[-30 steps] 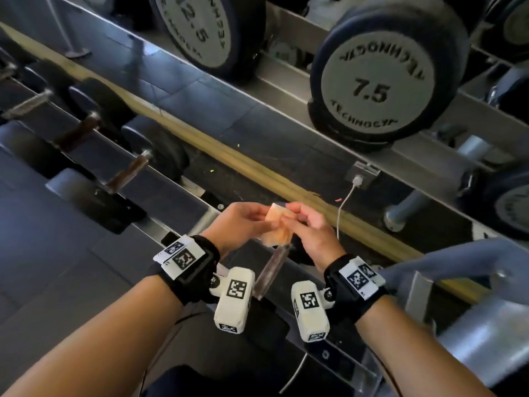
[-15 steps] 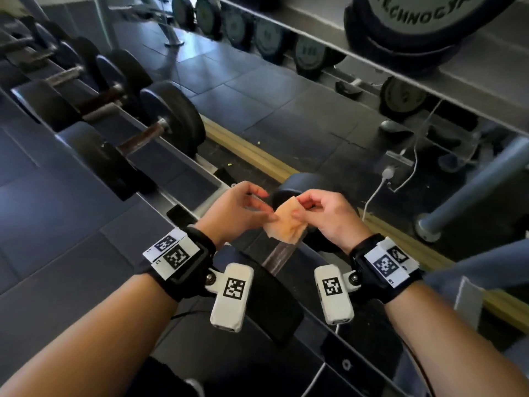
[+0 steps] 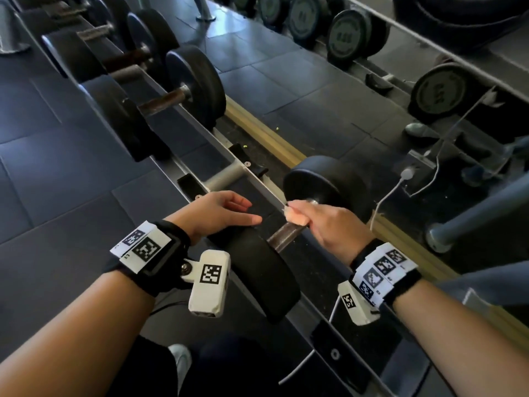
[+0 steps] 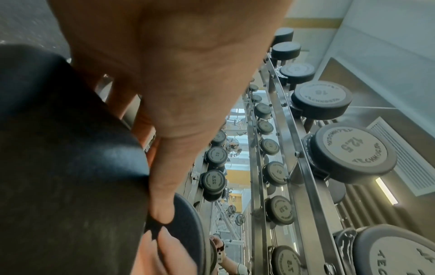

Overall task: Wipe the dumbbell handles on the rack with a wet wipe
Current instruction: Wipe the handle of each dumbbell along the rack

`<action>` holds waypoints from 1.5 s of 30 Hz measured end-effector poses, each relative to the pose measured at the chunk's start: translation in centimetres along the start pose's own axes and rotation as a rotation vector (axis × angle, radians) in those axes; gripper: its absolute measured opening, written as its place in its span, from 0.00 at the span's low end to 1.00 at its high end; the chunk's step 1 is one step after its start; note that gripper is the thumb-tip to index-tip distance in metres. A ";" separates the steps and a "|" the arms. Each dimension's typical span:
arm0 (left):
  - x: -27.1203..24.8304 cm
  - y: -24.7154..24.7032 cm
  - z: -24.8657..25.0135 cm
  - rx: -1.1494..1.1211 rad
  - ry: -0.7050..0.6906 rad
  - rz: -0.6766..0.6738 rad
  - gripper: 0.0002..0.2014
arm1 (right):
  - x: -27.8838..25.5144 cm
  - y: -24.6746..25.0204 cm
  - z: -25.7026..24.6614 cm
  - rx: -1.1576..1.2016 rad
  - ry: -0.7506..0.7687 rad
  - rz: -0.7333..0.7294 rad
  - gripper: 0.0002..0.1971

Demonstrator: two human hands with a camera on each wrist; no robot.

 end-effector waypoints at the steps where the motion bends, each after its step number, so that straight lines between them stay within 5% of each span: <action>1: 0.0 0.1 -0.3 -0.009 0.007 0.005 0.25 | -0.2 -0.9 0.2 0.010 -0.006 -0.035 0.25; 6: 0.0 0.7 -1.0 -0.015 0.019 0.012 0.37 | -0.3 -2.7 -0.3 0.022 -0.010 -0.125 0.25; 11: 0.5 1.2 -1.0 0.148 0.021 0.041 0.31 | -0.8 -3.4 -2.9 0.068 0.091 -0.196 0.23; 16: 0.4 1.2 -0.2 0.330 -0.020 0.041 0.26 | 0.1 -1.2 0.6 -0.064 -0.070 -0.083 0.20; 20: 0.2 0.8 0.5 0.388 -0.093 -0.002 0.25 | -1.2 -3.6 -3.6 0.070 0.091 -0.139 0.29; 26: -0.3 0.7 0.3 0.405 -0.122 -0.039 0.35 | 0.2 -1.2 0.7 0.022 -0.045 -0.043 0.19; 34: -0.8 0.2 0.1 0.430 -0.154 -0.074 0.41 | -2.2 -4.2 -3.5 0.143 0.173 -0.071 0.38; 40: -0.6 0.2 -0.2 0.429 -0.138 -0.086 0.40 | -1.4 -2.0 2.0 0.145 -0.168 0.144 0.24; 45: -0.4 0.3 -0.3 0.447 -0.133 -0.084 0.42 | -3.3 -5.3 -4.0 0.249 0.035 -0.025 0.25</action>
Point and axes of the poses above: each hand's wrist, its own x-axis towards the middle knuckle, its own y-axis out of the back of the hand, z = x × y, the point moved 9 cm from there along x, towards the middle knuckle, and after that the axes turned 2 degrees about z, right-handed, at the moved point
